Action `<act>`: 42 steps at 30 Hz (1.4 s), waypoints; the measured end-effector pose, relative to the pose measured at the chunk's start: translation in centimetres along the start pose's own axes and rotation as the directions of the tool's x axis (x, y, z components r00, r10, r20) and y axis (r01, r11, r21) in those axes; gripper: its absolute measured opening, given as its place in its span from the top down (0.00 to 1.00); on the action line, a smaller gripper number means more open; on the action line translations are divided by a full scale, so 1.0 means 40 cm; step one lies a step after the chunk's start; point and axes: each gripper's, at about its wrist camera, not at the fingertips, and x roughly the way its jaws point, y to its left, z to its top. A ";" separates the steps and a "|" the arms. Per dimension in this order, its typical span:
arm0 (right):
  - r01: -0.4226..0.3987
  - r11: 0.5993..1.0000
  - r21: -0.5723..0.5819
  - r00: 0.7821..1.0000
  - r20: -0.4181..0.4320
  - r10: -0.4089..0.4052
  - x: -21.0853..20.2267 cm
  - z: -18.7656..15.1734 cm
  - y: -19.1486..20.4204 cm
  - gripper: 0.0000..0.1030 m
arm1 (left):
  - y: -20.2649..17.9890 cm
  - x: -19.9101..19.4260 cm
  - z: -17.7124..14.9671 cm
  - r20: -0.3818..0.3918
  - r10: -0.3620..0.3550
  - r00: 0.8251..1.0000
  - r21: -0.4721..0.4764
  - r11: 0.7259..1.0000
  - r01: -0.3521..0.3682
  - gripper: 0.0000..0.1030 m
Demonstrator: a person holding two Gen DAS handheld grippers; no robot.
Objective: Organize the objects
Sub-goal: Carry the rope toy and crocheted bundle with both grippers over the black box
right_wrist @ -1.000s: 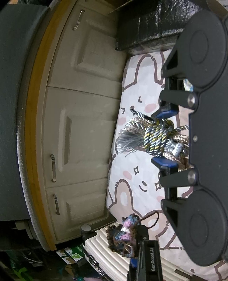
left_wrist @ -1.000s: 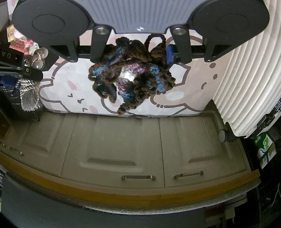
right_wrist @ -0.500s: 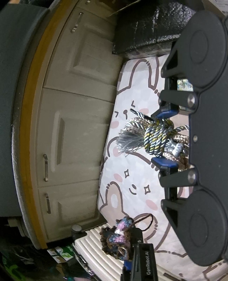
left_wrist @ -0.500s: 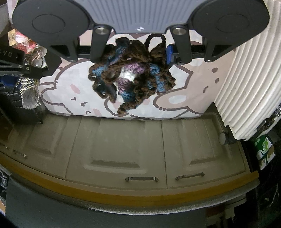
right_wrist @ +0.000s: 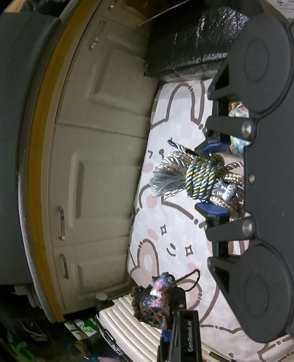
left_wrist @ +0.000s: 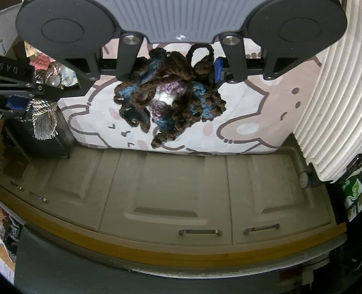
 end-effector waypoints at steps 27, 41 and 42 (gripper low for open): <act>0.181 0.975 0.132 0.983 -0.044 -0.177 -0.021 -0.070 -0.268 0.54 | -0.264 0.073 0.007 -0.014 -0.223 0.975 0.112 0.968 0.223 0.50; 0.283 0.959 0.008 0.949 -0.146 -0.279 0.064 -0.112 -0.323 0.54 | -0.380 0.128 -0.017 -0.103 -0.330 0.938 0.192 0.919 0.345 0.50; 0.293 0.956 -0.021 0.944 -0.150 -0.293 0.072 -0.115 -0.321 0.54 | -0.389 0.134 -0.019 -0.111 -0.339 0.934 0.199 0.913 0.355 0.50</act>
